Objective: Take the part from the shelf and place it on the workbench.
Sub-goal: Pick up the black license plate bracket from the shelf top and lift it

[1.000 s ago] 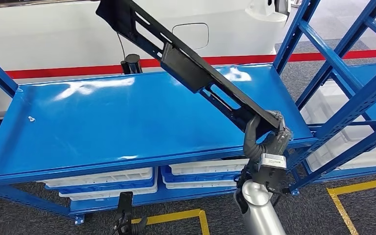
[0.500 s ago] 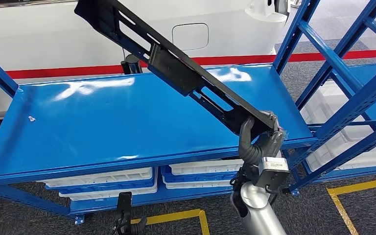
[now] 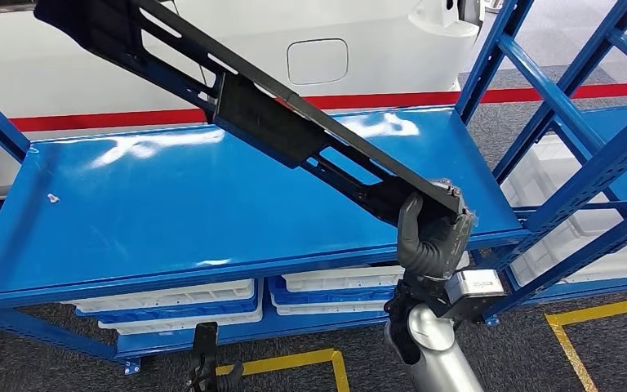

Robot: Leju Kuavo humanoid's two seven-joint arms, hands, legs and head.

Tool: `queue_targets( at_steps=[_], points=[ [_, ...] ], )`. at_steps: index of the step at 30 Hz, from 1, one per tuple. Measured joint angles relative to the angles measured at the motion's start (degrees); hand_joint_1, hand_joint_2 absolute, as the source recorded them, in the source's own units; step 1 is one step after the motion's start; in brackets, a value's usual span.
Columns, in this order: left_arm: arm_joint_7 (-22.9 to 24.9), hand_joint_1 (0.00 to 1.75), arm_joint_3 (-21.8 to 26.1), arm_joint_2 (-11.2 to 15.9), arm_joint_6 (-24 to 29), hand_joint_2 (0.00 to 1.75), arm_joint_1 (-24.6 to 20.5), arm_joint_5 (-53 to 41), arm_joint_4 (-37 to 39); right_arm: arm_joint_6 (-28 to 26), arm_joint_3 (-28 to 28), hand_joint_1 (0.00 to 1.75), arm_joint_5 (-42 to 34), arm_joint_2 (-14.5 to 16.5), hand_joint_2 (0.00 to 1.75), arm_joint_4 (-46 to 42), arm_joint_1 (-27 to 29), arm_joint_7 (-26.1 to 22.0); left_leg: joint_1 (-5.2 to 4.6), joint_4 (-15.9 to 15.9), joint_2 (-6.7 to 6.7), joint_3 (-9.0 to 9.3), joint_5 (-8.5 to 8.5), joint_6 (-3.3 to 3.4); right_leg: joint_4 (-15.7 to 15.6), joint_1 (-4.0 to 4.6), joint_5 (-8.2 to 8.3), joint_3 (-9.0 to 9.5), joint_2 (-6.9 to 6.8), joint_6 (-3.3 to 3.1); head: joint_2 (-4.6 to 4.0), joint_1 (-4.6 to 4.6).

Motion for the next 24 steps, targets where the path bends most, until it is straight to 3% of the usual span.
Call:
queue_targets(
  at_steps=[14,20,22,24],
  points=[
    [0.1,0.0,-0.3,0.1,-0.5,1.75,0.0,0.0,0.0,-2.3,0.1,1.75,1.4,-0.4,1.75,-0.3,0.4,-0.7,-0.44,0.1,-0.01,-0.01,-0.15,0.24,0.0,-0.43,0.01,0.02,0.0,0.09,0.0,0.0],
    [0.0,0.0,-0.3,0.1,0.0,1.75,0.0,0.6,0.0,-2.8,0.1,1.75,1.4,-0.3,1.75,-0.3,0.4,-0.6,-0.67,-0.2,0.07,0.22,-0.01,1.23,0.0,-0.88,-0.05,0.03,-0.01,0.84,0.01,-0.02],
    [0.0,0.0,-0.3,0.0,0.0,1.75,0.0,0.8,0.0,-2.9,0.2,1.75,1.4,-0.2,1.75,-0.3,0.3,-0.6,-0.23,-0.9,0.26,0.63,0.42,1.81,2.7,-0.86,-1.72,-1.14,0.0,0.75,0.01,0.12],
    [0.0,0.0,-0.3,0.0,0.0,1.75,0.0,0.9,0.0,-2.9,0.2,1.75,1.4,-0.3,1.75,-0.3,0.3,-0.5,0.02,-1.1,0.37,0.76,0.56,2.03,9.9,-0.86,-5.08,-4.35,0.02,0.42,0.01,0.31]
  ],
)
